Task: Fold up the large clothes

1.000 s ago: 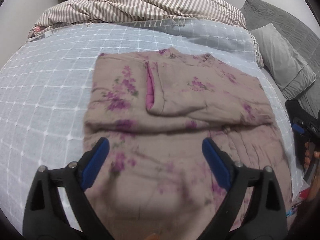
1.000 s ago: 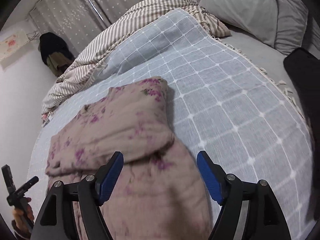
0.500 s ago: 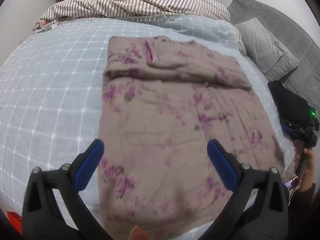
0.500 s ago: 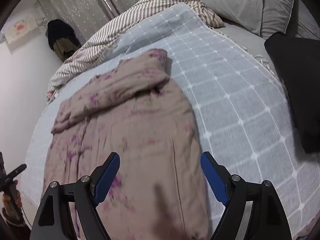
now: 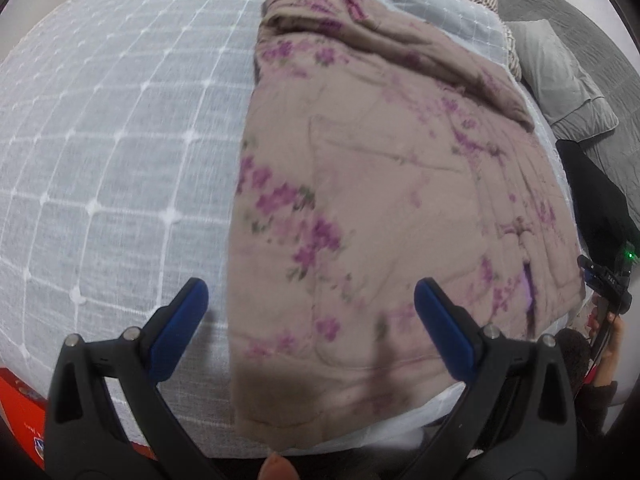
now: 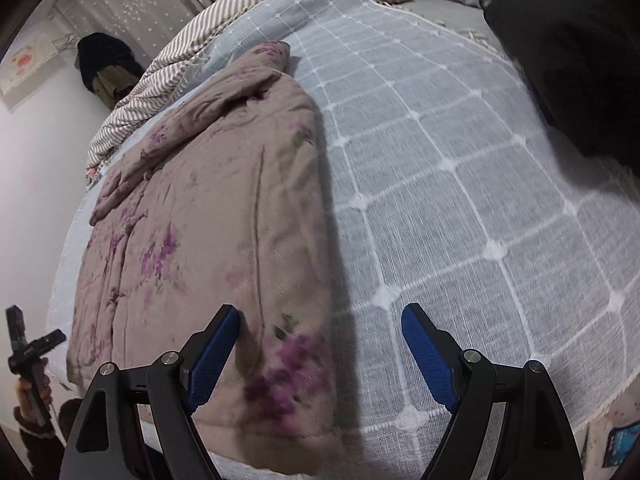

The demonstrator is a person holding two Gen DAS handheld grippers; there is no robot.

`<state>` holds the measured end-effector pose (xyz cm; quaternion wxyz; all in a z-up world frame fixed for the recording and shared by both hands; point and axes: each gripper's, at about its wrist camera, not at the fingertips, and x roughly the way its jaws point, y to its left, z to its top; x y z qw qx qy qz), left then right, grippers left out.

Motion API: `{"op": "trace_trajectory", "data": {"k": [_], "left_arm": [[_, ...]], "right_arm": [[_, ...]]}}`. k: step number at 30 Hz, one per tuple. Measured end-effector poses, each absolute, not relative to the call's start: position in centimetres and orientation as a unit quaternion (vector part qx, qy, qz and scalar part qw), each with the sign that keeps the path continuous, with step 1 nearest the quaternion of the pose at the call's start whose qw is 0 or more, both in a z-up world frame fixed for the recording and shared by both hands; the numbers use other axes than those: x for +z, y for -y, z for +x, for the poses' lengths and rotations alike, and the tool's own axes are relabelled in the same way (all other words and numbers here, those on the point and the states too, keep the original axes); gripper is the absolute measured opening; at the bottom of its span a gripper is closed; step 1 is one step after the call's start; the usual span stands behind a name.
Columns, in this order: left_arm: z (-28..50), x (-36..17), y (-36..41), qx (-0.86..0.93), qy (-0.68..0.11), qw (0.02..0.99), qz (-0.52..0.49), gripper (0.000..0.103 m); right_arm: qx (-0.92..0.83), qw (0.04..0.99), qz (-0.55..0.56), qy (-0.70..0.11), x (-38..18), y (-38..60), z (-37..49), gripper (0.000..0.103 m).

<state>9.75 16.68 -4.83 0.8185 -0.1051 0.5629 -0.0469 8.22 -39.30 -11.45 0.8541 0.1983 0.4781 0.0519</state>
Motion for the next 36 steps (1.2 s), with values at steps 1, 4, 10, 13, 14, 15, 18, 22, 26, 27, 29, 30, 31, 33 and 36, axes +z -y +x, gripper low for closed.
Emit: {"op": "trace_trajectory", "data": {"k": [1,4,10,13,14,15,18,22,26,27,29,30,31,33,36], "left_arm": [[9.7,-5.2,-17.0,-0.047,-0.567,0.815,-0.111,0.102],[9.5,-6.4,-17.6,-0.053,-0.58,0.801,-0.135,0.102],[9.2,-8.5,-18.0,-0.062,-0.599,0.784,-0.148,0.102],[9.3,-8.4,-17.5,-0.071,-0.6,0.784,-0.142,0.102],[9.4,-8.4,-17.3,-0.074,-0.601,0.783,-0.143,0.102],[9.5,-8.4,-17.0,-0.078,-0.601,0.782,-0.143,0.102],[9.7,-8.6,-16.2,-0.095,-0.605,0.778,-0.138,0.102],[10.0,-8.6,-15.6,-0.117,-0.608,0.772,-0.146,0.102],[10.4,-8.7,-15.8,-0.123,-0.608,0.765,-0.175,0.102],[10.4,-8.7,-16.0,-0.13,-0.606,0.761,-0.19,0.102],[10.5,-8.8,-16.3,-0.15,-0.605,0.751,-0.22,0.102],[10.5,-8.9,-16.4,-0.161,-0.602,0.745,-0.237,0.102],[10.5,-9.0,-16.5,-0.168,-0.6,0.742,-0.246,0.102],[10.6,-9.2,-16.4,-0.18,-0.596,0.738,-0.259,0.102],[10.8,-9.5,-16.1,-0.199,-0.59,0.732,-0.277,0.102]], "right_arm": [[0.057,0.851,0.209,-0.478,-11.8,39.6,8.0,0.084],[0.066,0.849,0.226,-0.474,-12.1,40.1,7.8,0.085],[0.086,0.839,0.247,-0.477,-12.5,40.0,8.1,0.091],[0.102,0.837,0.247,-0.477,-12.6,39.3,8.2,0.095],[0.115,0.831,0.255,-0.48,-12.8,39.0,8.3,0.095],[0.131,0.824,0.266,-0.482,-13.0,38.8,8.4,0.095],[0.156,0.817,0.273,-0.484,-13.2,38.0,8.8,0.095],[0.181,0.806,0.284,-0.488,-13.4,37.5,9.3,0.095],[0.202,0.794,0.3,-0.489,-13.6,37.1,9.7,0.095],[0.205,0.792,0.301,-0.49,-13.6,37.0,9.8,0.095],[0.209,0.789,0.303,-0.492,-13.6,36.9,9.9,0.095],[0.212,0.787,0.306,-0.492,-13.6,36.8,10.0,0.095],[0.218,0.783,0.312,-0.492,-13.7,36.7,10.2,0.095],[0.229,0.774,0.325,-0.492,-13.9,36.6,10.6,0.095],[0.242,0.765,0.332,-0.496,-14.1,36.3,11.1,0.095]]}}
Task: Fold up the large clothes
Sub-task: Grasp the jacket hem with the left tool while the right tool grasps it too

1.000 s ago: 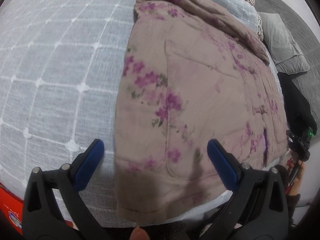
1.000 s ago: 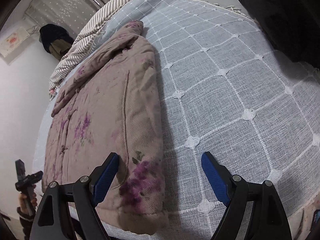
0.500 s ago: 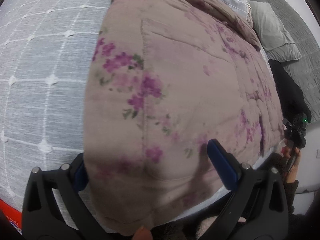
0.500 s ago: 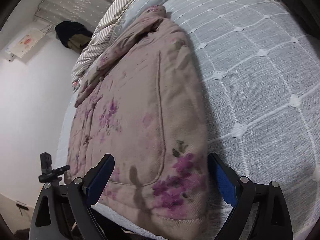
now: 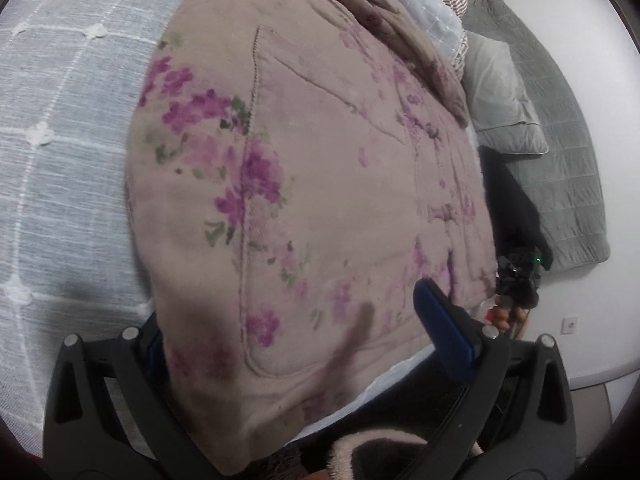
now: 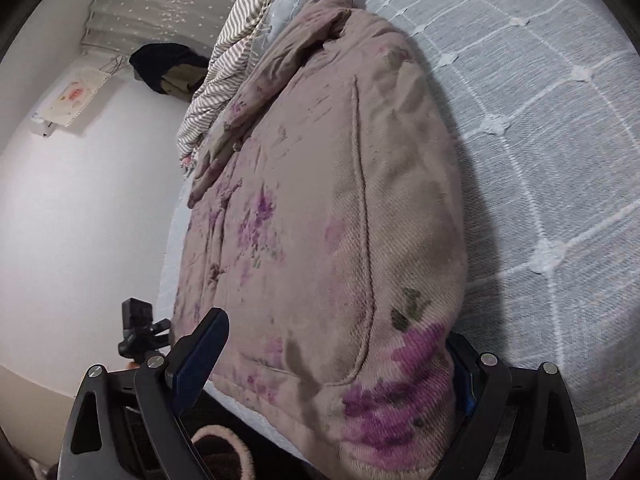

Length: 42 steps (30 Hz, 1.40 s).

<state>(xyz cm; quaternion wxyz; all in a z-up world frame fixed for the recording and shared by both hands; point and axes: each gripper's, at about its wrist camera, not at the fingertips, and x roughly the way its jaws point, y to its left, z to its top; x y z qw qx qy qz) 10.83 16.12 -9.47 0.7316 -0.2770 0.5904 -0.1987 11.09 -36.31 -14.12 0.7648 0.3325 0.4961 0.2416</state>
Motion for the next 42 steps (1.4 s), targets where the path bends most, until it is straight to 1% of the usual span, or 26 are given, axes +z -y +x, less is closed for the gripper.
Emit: {"op": "trace_trajectory", "data": {"k": [4,8,10,11,14,15,17,18,19,20,21,22,23,24,26,30,35,42], "left_arm": [[11.2,-9.6,-15.7,-0.213,-0.585,0.725,-0.295,0.101],[11.1,-9.6,-15.7,-0.214,-0.582,0.727,-0.295,0.095],[11.2,-9.8,-15.5,-0.21,-0.582,0.729,-0.294,0.087],[11.3,-9.8,-15.5,-0.208,-0.582,0.73,-0.292,0.085],[11.2,-9.8,-15.5,-0.197,-0.582,0.735,-0.287,0.07],[11.2,-9.8,-15.7,-0.194,-0.582,0.736,-0.286,0.067],[11.2,-10.0,-16.0,-0.188,-0.58,0.739,-0.288,0.051],[11.2,-10.1,-16.2,-0.182,-0.581,0.739,-0.289,0.048],[11.2,-10.3,-16.4,-0.18,-0.58,0.739,-0.293,0.04],[11.2,-10.5,-16.6,-0.181,-0.579,0.735,-0.304,0.037],[11.1,-10.5,-16.7,-0.181,-0.577,0.734,-0.31,0.033],[11.0,-10.4,-16.7,-0.179,-0.575,0.735,-0.311,0.031],[11.0,-10.2,-16.6,-0.177,-0.572,0.74,-0.307,0.029],[10.9,-9.9,-16.5,-0.176,-0.567,0.745,-0.304,0.027],[10.8,-9.1,-16.1,-0.173,-0.558,0.756,-0.296,0.025],[10.4,-6.5,-15.8,-0.184,-0.523,0.776,-0.3,0.023],[9.6,-2.8,-15.5,-0.203,-0.47,0.803,-0.305,0.021],[7.8,3.0,-16.6,-0.229,-0.392,0.833,-0.315,0.02]], "right_arm": [[0.254,0.755,0.329,-0.507,-14.0,35.4,11.9,0.095],[0.261,0.751,0.324,-0.513,-14.2,34.0,12.8,0.095],[0.261,0.75,0.327,-0.512,-14.1,33.3,13.2,0.094],[0.263,0.748,0.329,-0.513,-14.2,33.2,13.3,0.093],[0.259,0.75,0.326,-0.514,-14.1,32.8,13.5,0.092],[0.258,0.75,0.325,-0.515,-14.0,32.7,13.5,0.091],[0.255,0.75,0.327,-0.515,-14.1,32.7,13.6,0.085],[0.252,0.75,0.33,-0.515,-14.1,33.0,13.4,0.083],[0.249,0.75,0.333,-0.514,-14.1,33.2,13.4,0.078],[0.244,0.751,0.335,-0.514,-14.2,33.4,13.3,0.07],[0.241,0.751,0.336,-0.515,-14.2,33.6,13.3,0.065],[0.237,0.752,0.337,-0.514,-14.2,33.7,13.2,0.053],[0.231,0.753,0.339,-0.514,-14.2,33.9,13.1,0.039],[0.228,0.755,0.339,-0.513,-14.1,34.1,13.0,0.035],[0.226,0.761,0.34,-0.503,-13.6,34.2,12.8,0.031],[0.237,0.781,0.335,-0.47,-11.2,33.8,12.1,0.027],[0.264,0.81,0.329,-0.408,-6.6,33.2,10.9,0.023],[0.313,0.831,0.331,-0.321,-1.2,33.5,8.0,0.022]]}}
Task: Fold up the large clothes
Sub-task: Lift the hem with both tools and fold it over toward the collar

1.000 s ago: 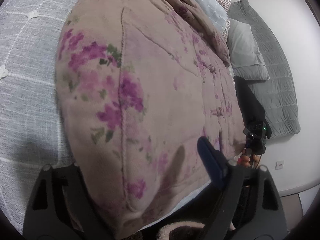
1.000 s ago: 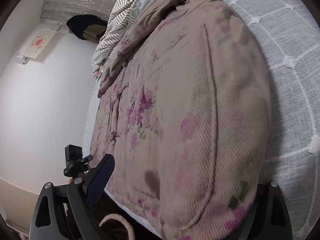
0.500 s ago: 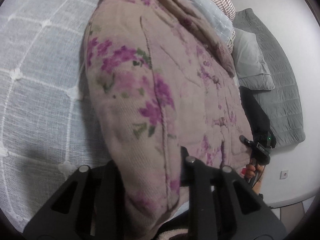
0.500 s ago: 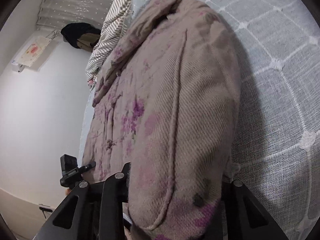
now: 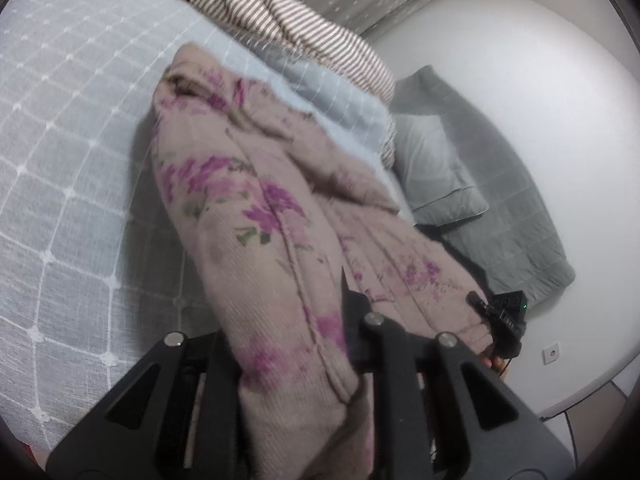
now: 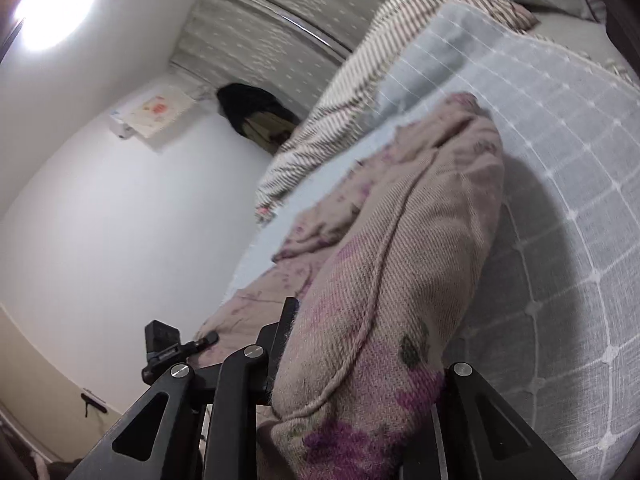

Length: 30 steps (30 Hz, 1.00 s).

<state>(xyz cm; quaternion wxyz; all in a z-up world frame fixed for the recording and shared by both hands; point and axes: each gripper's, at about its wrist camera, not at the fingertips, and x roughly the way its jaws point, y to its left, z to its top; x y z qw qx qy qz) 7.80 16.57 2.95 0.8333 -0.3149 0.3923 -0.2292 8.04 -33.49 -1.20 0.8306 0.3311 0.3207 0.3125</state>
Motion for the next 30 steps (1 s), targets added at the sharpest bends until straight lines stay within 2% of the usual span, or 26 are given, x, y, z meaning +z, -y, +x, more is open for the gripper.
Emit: {"op": "trace_trajectory", "data": {"k": [7,12,18,30], "left_arm": [[2.9,9.3,-17.5,-0.274,-0.327,0.851,-0.306,0.02],[1.2,11.6,-18.6,-0.307,-0.293,0.85,-0.313,0.021],[6.8,9.2,-19.6,-0.248,-0.319,0.858,-0.316,0.022],[21.3,2.2,-16.8,-0.139,-0.385,0.877,-0.253,0.028]], "right_arm": [[0.342,0.847,0.319,-0.253,4.8,34.2,1.9,0.022],[0.352,0.858,0.31,-0.212,8.2,34.7,-0.4,0.022],[0.305,0.876,0.294,-0.23,8.1,34.2,3.6,0.022],[0.185,0.875,0.309,-0.323,0.9,33.0,19.9,0.026]]}}
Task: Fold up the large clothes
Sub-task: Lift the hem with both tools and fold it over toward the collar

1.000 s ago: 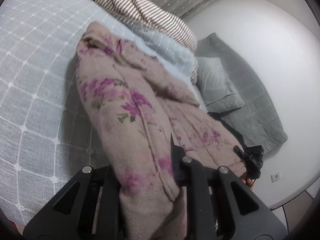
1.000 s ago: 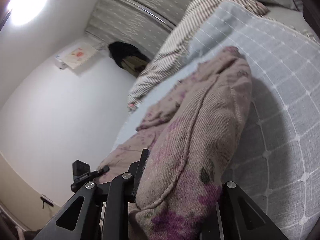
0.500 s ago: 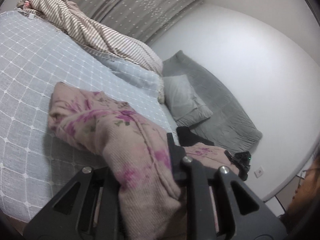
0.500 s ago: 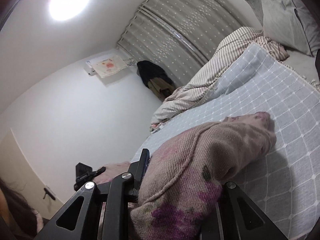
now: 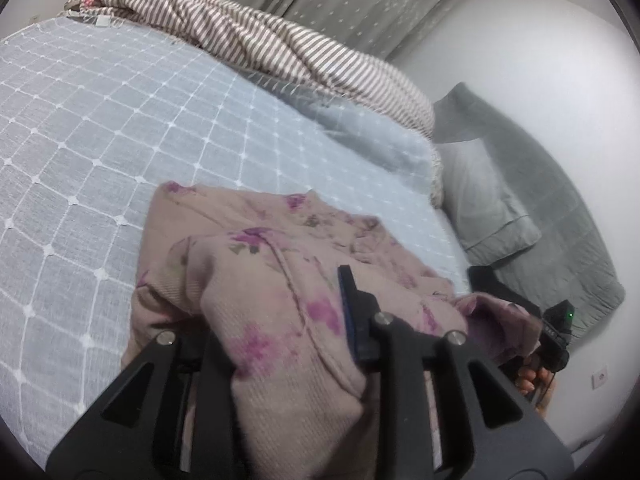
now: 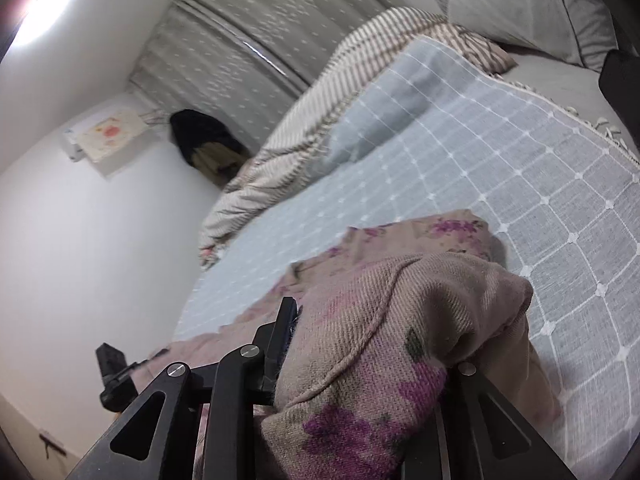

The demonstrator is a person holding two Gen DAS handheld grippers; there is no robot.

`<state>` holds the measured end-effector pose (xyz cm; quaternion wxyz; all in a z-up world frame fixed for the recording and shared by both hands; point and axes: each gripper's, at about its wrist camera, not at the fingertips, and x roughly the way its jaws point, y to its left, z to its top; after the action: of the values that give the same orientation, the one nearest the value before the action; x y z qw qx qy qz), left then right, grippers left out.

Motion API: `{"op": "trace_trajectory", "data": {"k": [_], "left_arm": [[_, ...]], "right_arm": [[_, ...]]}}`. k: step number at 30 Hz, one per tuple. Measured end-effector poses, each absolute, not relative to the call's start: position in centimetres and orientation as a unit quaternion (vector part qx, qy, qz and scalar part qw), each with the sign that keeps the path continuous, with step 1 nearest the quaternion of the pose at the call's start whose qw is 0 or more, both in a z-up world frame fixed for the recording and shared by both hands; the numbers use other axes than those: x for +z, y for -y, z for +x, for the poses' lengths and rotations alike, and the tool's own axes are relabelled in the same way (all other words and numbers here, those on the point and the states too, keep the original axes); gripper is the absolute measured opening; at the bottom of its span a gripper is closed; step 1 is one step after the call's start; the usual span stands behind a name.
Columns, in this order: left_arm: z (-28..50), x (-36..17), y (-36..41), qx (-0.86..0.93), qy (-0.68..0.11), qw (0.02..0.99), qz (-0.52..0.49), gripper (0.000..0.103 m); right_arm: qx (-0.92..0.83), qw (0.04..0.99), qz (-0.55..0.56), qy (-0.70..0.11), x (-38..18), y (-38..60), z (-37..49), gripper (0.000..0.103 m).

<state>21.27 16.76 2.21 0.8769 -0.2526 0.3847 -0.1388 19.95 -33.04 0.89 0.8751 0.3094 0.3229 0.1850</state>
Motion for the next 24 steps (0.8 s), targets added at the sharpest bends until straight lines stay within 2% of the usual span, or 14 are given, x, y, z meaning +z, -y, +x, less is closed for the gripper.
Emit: {"op": "trace_trajectory", "data": {"k": [3,5,10,12,14,15,17,18,19,24], "left_arm": [[23.4,-0.1,-16.6,-0.116,-0.404,0.872,-0.253,0.031],[24.5,-1.5,-16.5,-0.107,-0.412,0.869,-0.253,0.034],[25.4,-3.2,-16.0,-0.109,-0.413,0.869,-0.249,0.04],[25.2,-3.0,-15.7,-0.116,-0.412,0.871,-0.241,0.048],[24.8,-2.5,-15.4,-0.13,-0.413,0.871,-0.232,0.066],[24.5,-2.1,-15.1,-0.135,-0.414,0.872,-0.224,0.07],[23.7,-1.2,-14.5,-0.135,-0.417,0.876,-0.202,0.081],[23.3,-0.6,-14.3,-0.135,-0.418,0.878,-0.188,0.081],[22.7,-0.1,-14.1,-0.136,-0.418,0.881,-0.176,0.082],[19.7,2.3,-14.4,-0.131,-0.414,0.892,-0.126,0.082]], "right_arm": [[0.16,0.877,0.303,-0.338,-1.5,32.6,22.8,0.028],[0.147,0.874,0.307,-0.348,-3.4,32.5,24.3,0.035],[0.129,0.874,0.288,-0.37,-6.7,31.9,26.3,0.038],[0.128,0.882,0.269,-0.364,-6.6,31.5,26.1,0.04],[0.134,0.886,0.263,-0.358,-6.3,31.4,25.7,0.048],[0.14,0.886,0.261,-0.357,-6.0,31.4,25.4,0.052],[0.153,0.882,0.265,-0.358,-5.2,31.6,24.5,0.068],[0.157,0.882,0.266,-0.356,-4.7,31.8,23.8,0.077],[0.157,0.885,0.263,-0.35,-4.0,32.1,23.0,0.081],[0.162,0.894,0.254,-0.331,-1.1,34.2,19.6,0.082]]}}
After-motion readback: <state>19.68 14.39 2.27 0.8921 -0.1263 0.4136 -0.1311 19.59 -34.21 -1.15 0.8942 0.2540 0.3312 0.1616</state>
